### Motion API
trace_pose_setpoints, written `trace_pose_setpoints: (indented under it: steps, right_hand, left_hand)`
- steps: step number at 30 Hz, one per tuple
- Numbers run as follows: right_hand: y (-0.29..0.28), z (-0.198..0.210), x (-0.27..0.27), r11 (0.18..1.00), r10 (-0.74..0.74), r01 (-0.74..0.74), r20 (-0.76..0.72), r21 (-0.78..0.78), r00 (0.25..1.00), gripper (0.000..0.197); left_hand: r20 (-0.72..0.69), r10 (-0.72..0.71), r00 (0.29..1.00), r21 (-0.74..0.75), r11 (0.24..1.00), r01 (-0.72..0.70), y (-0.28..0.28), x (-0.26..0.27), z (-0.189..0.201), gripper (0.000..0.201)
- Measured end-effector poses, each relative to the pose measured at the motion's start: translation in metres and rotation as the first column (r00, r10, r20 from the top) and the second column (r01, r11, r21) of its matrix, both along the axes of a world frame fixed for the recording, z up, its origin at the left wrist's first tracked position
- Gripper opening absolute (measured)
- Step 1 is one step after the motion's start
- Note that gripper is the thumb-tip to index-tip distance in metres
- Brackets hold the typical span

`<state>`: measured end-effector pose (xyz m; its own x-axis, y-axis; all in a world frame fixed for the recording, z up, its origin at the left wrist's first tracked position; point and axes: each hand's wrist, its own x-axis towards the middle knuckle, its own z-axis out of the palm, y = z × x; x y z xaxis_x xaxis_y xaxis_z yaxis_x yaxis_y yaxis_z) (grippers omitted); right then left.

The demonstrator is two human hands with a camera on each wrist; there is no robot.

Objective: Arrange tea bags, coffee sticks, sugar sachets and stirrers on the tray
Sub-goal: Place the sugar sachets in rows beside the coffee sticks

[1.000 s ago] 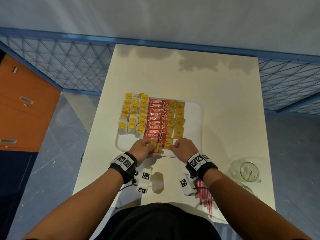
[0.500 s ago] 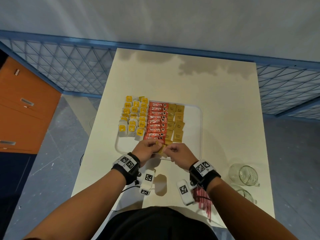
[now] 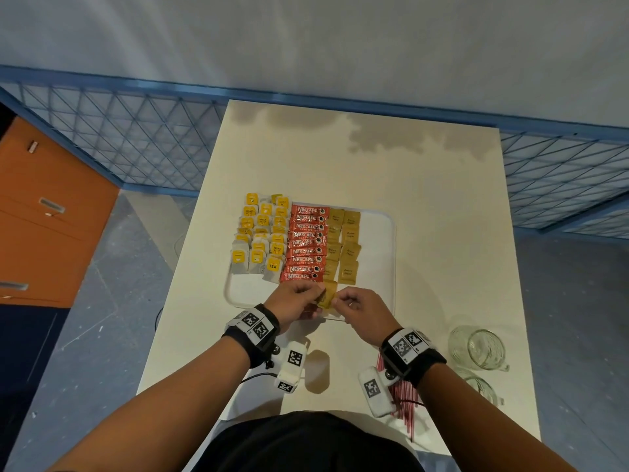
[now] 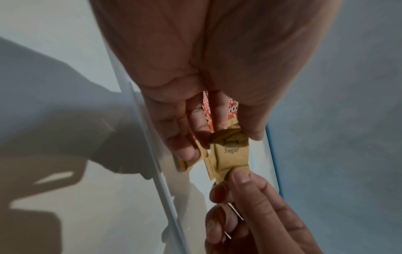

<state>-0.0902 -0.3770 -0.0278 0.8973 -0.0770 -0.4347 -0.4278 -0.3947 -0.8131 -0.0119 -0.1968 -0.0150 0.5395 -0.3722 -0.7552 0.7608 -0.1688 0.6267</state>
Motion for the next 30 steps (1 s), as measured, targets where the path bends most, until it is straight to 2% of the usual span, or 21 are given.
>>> trace_pose_setpoints:
  steps: [7, 12, 15, 17, 22, 25, 27, 30]
  right_hand:
    - [-0.001, 0.011, -0.001, 0.981, -0.109, 0.114, -0.038, 0.160, 0.993, 0.015]
    - [-0.005, 0.006, 0.000, 0.978, -0.133, 0.136, -0.032, 0.156, 0.991, 0.009]
    - [-0.007, 0.002, -0.001, 0.994, -0.103, 0.103, -0.013, 0.043, 0.995, 0.016]
    - [-0.007, 0.003, -0.001, 0.998, -0.050, 0.050, 0.002, -0.038, 0.999, 0.009]
    - [-0.007, 0.003, -0.002, 0.985, 0.033, -0.042, -0.055, -0.166, 0.998, 0.012]
    - [-0.011, 0.000, 0.002, 0.975, -0.051, 0.031, -0.089, -0.219, 0.995, 0.015]
    - [-0.016, 0.000, 0.008, 0.961, -0.131, 0.102, -0.099, -0.257, 0.986, 0.018]
    - [-0.022, -0.006, 0.015, 0.941, -0.184, 0.131, -0.148, -0.311, 0.972, 0.026]
  left_hand:
    - [0.051, -0.062, 0.997, -0.059, 0.996, 0.065, 0.002, 0.004, 0.001, 0.014]
    - [0.147, -0.142, 0.979, -0.010, 0.989, 0.145, 0.002, 0.008, -0.002, 0.016]
    - [0.288, -0.306, 0.907, 0.131, 0.951, 0.279, 0.003, 0.013, -0.005, 0.012]
    - [0.342, -0.391, 0.854, 0.208, 0.918, 0.338, 0.001, 0.015, -0.004, 0.013]
    - [0.377, -0.412, 0.829, 0.256, 0.907, 0.335, -0.007, 0.018, -0.003, 0.015]
    - [0.442, -0.483, 0.756, 0.385, 0.863, 0.326, -0.012, 0.019, -0.005, 0.010]
    - [0.455, -0.559, 0.693, 0.510, 0.801, 0.312, -0.014, 0.021, -0.005, 0.010]
    - [0.434, -0.680, 0.591, 0.623, 0.700, 0.349, -0.018, 0.027, -0.005, 0.017]
